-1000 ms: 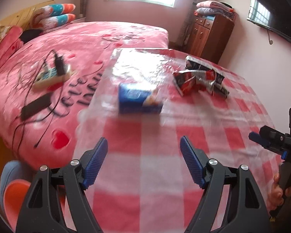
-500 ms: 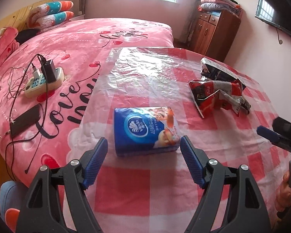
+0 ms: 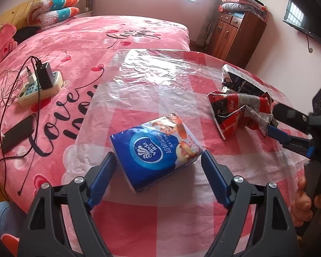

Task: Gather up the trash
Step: 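Grasp the red snack bag with the right tool while the left tool grasps the blue tissue pack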

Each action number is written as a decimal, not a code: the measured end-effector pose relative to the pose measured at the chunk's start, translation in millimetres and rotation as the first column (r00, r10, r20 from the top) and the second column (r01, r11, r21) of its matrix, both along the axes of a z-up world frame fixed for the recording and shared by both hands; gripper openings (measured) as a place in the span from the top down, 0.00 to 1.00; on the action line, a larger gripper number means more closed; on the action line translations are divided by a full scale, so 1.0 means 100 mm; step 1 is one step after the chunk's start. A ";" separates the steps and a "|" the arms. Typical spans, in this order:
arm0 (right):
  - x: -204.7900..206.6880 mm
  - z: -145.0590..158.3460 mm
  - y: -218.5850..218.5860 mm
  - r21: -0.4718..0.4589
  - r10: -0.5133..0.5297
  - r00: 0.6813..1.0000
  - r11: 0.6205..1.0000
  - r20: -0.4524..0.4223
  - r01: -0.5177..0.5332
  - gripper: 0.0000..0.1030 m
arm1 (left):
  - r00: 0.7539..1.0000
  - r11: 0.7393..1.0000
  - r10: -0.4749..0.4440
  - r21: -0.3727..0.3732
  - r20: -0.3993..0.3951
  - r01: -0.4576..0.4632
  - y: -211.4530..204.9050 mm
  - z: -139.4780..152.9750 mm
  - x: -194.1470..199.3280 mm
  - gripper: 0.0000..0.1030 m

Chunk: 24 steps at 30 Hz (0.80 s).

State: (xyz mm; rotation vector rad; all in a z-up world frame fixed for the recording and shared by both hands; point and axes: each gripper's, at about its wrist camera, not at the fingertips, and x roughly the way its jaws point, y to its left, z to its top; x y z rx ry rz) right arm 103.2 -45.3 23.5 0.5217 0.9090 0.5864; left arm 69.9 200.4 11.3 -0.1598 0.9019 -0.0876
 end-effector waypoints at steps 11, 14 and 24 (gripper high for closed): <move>0.21 -0.08 0.08 -0.036 -0.045 0.999 0.998 -0.027 0.044 0.33 | 0.998 0.994 0.051 -0.092 -0.022 -0.052 -0.02 0.01 -0.02 0.16; 0.22 -0.10 0.08 -0.068 -0.063 0.998 0.996 -0.030 0.061 0.47 | 0.995 0.993 0.091 -0.077 -0.036 -0.094 -0.07 0.01 -0.03 0.15; 0.17 -0.09 0.11 -0.090 -0.053 0.999 0.995 -0.007 0.052 0.61 | 0.974 0.975 0.222 0.000 -0.035 -0.222 -0.19 0.01 0.11 0.15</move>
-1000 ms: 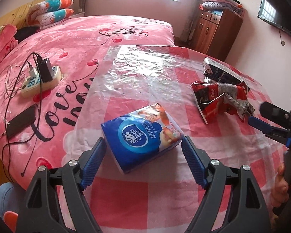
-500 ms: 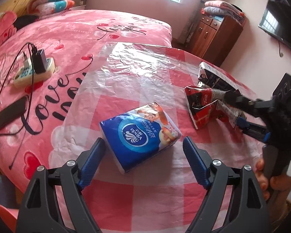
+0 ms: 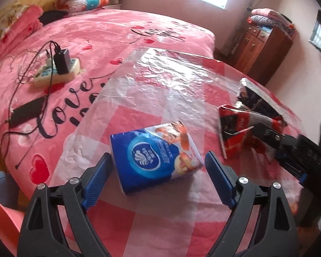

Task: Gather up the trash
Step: 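Grasp the red snack bag with the right tool while the left tool grasps the blue tissue pack, then lift and carry the tissue pack and red snack bag over the orange bucket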

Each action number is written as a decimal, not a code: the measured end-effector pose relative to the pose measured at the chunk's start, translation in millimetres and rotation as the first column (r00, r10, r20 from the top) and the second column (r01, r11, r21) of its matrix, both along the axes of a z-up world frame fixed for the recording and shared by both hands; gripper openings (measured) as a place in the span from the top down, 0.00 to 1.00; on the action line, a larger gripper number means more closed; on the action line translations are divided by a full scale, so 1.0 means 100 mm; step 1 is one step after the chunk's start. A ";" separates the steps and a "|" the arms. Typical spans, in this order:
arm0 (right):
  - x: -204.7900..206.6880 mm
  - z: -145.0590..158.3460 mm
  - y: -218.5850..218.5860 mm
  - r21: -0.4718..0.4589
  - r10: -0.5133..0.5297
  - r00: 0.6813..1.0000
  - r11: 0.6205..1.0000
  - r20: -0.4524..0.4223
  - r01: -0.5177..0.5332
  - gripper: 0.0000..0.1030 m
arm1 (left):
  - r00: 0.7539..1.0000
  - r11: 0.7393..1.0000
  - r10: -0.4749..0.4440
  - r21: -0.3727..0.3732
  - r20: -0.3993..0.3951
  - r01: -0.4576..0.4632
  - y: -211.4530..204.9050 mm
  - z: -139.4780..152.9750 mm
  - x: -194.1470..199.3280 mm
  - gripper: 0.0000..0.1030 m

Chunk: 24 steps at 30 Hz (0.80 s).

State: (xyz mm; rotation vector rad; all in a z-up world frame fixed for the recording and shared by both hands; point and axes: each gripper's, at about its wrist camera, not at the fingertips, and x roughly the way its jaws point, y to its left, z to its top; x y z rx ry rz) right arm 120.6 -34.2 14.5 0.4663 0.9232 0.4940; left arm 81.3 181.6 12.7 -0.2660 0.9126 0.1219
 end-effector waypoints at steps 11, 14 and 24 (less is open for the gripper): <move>-0.08 0.02 0.05 -0.028 0.019 1.000 0.999 0.023 -0.018 0.65 | 0.999 0.999 0.042 -0.015 -0.002 -0.042 0.06 0.01 0.02 0.23; -0.12 0.05 0.10 -0.055 0.036 0.998 0.998 0.049 -0.034 0.66 | 0.999 0.999 0.033 -0.017 -0.005 -0.033 0.06 0.01 -0.03 0.24; -0.41 0.10 -0.07 -0.013 0.034 0.996 0.999 0.077 -0.033 0.67 | 0.999 0.999 -0.035 -0.031 0.023 0.036 0.01 0.09 -0.40 0.24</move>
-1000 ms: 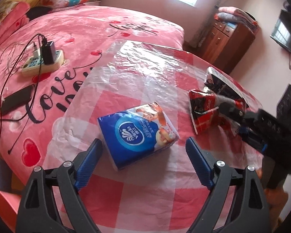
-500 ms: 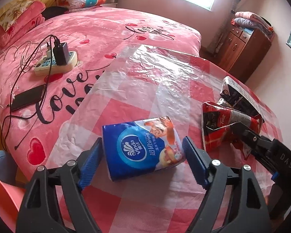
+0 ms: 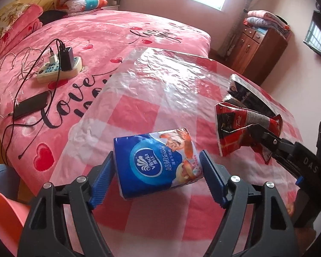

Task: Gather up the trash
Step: 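Lift and carry the tissue pack and red snack bag over the orange bucket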

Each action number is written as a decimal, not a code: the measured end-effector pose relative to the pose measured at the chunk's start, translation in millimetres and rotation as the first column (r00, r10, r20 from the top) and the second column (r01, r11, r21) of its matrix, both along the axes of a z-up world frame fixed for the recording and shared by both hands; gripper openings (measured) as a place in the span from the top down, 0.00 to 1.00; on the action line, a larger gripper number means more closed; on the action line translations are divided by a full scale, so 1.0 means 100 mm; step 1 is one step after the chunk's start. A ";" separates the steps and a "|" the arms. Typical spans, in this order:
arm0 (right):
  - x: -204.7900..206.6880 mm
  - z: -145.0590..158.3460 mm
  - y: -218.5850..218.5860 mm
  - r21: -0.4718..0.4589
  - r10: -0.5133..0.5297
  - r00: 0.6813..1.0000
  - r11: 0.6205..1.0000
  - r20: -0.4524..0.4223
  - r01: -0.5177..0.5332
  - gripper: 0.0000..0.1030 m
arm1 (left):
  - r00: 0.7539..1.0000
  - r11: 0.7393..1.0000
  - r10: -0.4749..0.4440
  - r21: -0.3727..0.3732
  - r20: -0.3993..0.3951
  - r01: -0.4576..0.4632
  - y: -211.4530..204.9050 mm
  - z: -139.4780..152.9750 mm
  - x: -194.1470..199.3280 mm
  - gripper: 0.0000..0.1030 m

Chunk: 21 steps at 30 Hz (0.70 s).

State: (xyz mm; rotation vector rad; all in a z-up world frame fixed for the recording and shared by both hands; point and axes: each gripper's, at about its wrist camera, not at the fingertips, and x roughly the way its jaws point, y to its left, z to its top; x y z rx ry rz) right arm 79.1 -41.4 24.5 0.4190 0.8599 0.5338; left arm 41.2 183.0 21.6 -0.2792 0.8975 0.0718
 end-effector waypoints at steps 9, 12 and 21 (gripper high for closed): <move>-0.37 -0.03 -0.26 0.026 -0.041 0.998 0.999 -0.038 0.042 0.67 | 0.998 0.998 -0.064 -0.016 0.018 0.064 -0.07 0.03 -0.38 0.24; -0.53 -0.04 -0.34 0.039 -0.053 0.997 0.998 -0.054 0.055 0.67 | 0.997 0.996 -0.078 -0.031 0.023 0.079 -0.07 0.04 -0.50 0.24; -0.92 0.01 -0.39 0.062 -0.046 0.997 0.997 -0.065 0.050 0.67 | 0.993 0.992 -0.113 -0.049 0.034 0.115 -0.05 0.07 -0.86 0.24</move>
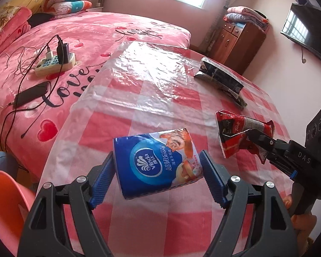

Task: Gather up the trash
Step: 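Lift and carry the tissue pack and red snack bag over the orange bucket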

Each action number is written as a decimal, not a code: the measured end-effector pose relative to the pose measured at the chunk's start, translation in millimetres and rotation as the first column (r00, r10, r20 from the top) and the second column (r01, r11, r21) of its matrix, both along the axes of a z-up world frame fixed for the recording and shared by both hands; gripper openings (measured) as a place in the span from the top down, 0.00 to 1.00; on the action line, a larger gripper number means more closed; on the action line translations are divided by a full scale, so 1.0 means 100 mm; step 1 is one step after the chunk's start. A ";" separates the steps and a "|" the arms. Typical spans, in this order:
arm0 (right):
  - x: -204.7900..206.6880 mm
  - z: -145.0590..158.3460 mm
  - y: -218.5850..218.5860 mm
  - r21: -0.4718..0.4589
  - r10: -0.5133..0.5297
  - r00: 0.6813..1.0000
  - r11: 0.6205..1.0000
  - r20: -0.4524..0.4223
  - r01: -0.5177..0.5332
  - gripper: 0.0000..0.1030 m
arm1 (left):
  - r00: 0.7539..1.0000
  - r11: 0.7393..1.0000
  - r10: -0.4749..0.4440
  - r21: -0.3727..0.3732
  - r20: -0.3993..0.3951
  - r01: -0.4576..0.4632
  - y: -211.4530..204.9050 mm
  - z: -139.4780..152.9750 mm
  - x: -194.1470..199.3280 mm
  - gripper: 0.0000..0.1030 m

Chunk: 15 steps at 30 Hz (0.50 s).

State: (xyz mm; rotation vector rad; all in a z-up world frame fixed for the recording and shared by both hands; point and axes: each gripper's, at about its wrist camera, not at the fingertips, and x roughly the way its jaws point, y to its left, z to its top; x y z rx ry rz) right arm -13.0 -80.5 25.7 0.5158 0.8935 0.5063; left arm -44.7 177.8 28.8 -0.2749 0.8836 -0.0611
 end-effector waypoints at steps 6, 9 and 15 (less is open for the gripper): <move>-0.24 0.05 0.06 -0.014 0.020 1.000 1.000 0.002 -0.020 0.67 | 1.000 1.000 -0.006 -0.013 0.000 0.006 0.08 0.01 -0.19 0.24; -0.35 0.05 0.09 -0.019 0.027 1.000 0.999 0.003 -0.027 0.67 | 1.000 1.000 -0.001 -0.016 0.004 0.001 0.14 0.03 -0.28 0.24; -0.50 0.10 0.17 -0.003 0.052 0.999 0.999 -0.004 -0.052 0.67 | 1.000 1.000 0.016 -0.006 0.026 -0.016 0.27 0.11 -0.44 0.24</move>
